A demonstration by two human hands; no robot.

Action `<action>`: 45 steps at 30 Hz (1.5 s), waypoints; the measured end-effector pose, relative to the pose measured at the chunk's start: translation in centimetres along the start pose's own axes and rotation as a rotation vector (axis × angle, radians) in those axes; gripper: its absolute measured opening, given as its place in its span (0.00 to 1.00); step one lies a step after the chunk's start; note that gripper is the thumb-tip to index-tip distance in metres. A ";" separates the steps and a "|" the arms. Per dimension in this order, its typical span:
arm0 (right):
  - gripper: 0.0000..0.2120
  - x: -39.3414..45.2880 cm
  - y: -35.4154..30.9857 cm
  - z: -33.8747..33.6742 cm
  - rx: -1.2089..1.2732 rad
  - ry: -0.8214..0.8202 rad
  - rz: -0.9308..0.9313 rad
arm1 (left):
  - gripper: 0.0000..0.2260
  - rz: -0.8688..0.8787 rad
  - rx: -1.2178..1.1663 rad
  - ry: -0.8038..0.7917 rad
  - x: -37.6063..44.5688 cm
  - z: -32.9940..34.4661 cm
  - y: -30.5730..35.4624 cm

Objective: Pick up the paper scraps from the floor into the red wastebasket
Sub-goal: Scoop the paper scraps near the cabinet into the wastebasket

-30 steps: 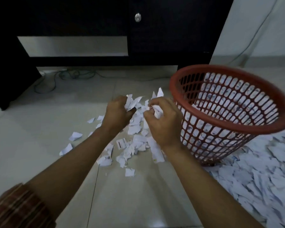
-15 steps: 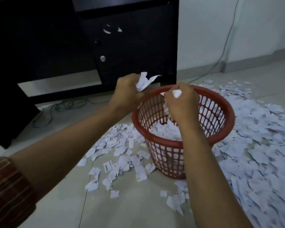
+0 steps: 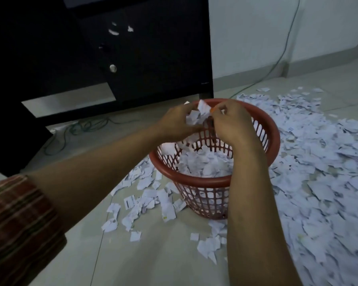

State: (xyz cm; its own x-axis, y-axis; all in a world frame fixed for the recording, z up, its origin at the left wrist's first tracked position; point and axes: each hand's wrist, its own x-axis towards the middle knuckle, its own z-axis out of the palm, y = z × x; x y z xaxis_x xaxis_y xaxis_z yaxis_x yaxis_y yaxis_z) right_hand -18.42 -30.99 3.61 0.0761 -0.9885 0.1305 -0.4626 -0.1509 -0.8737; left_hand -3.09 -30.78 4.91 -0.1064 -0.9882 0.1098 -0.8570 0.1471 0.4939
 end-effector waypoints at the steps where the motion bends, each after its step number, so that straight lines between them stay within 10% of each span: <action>1: 0.08 -0.1 0.0 0.1 0.004 0.010 -0.011 | 0.20 0.002 -0.005 -0.020 -0.2 0.2 -0.5; 9: 0.08 -0.7 -2.1 1.7 -0.067 0.146 -0.065 | 0.02 0.097 -0.031 0.022 -0.7 -1.1 -3.4; 22: 0.07 -3.2 -5.0 6.9 -0.220 0.318 -0.073 | 0.20 0.200 -0.236 -0.282 -0.1 -2.9 -7.1; 30: 0.05 -6.6 -6.7 12.3 -0.042 0.326 -0.365 | 0.11 0.356 -0.100 0.085 -2.9 -4.0 -13.9; 37: 0.03 -8.3 -6.1 22.5 0.015 0.091 -0.613 | 0.14 0.340 -0.065 0.144 -9.0 -4.5 -22.2; 42: 0.03 -9.1 0.9 28.3 -0.040 -0.130 -0.392 | 0.11 0.079 0.002 0.094 -14.0 -1.1 -28.7; 45: 0.23 -10.8 6.1 30.5 -0.213 -0.220 -0.186 | 0.12 -0.073 -0.076 0.053 -17.1 1.1 -32.1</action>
State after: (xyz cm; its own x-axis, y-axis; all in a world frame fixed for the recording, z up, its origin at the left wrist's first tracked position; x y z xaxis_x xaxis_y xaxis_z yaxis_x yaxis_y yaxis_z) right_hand 4.90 -21.09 -17.46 0.3536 -0.9226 0.1541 -0.5946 -0.3488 -0.7244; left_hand 25.69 -18.67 -13.76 -0.0164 -0.9932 0.1150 -0.8204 0.0791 0.5663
